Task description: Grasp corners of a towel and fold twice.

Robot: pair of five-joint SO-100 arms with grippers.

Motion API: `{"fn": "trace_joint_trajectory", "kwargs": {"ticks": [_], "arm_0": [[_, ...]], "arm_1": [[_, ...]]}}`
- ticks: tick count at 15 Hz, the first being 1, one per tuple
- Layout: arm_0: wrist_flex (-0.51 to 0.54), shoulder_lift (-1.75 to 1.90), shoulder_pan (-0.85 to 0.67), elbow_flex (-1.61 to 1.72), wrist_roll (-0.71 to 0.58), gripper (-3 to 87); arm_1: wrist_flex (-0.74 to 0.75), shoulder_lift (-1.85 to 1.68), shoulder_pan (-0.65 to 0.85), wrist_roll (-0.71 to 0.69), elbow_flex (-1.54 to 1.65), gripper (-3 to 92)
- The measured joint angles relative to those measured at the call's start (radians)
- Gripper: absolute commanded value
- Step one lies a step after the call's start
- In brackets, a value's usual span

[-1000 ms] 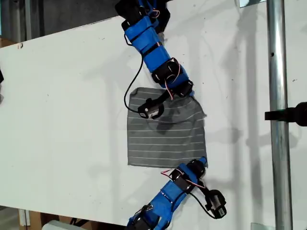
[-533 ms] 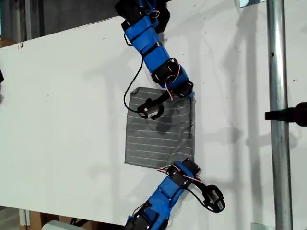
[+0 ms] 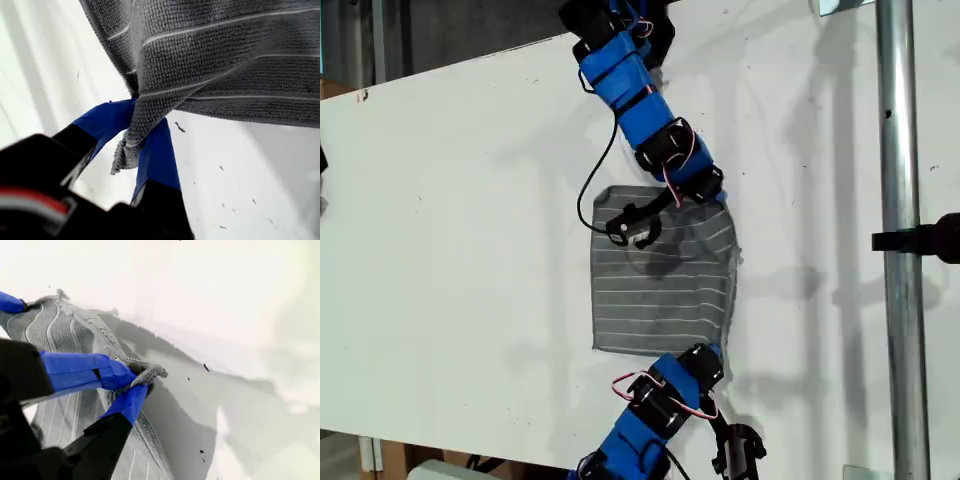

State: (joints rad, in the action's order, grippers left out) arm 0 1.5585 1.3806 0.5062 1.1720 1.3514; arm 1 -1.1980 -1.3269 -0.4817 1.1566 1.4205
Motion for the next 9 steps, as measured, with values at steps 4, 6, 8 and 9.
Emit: {"fn": "trace_joint_trajectory", "kwargs": {"ticks": [4,6,8,9], "arm_0": [[0.02,0.031,-0.006,0.037,-0.087,-2.9],[0.057,0.083,-0.067,0.098,-0.066,-2.9],[0.044,0.192,-0.21,0.239,-0.054,-2.9],[0.018,0.23,-0.298,0.319,-0.064,-2.9]], "arm_1": [[-0.087,-0.026,-0.041,-0.084,-0.018,-0.2],[-0.114,-0.12,0.015,-0.098,-0.012,-0.2],[-0.149,-0.155,0.132,-0.133,0.025,-0.2],[-0.163,-0.155,0.192,-0.158,0.048,-0.2]]}}
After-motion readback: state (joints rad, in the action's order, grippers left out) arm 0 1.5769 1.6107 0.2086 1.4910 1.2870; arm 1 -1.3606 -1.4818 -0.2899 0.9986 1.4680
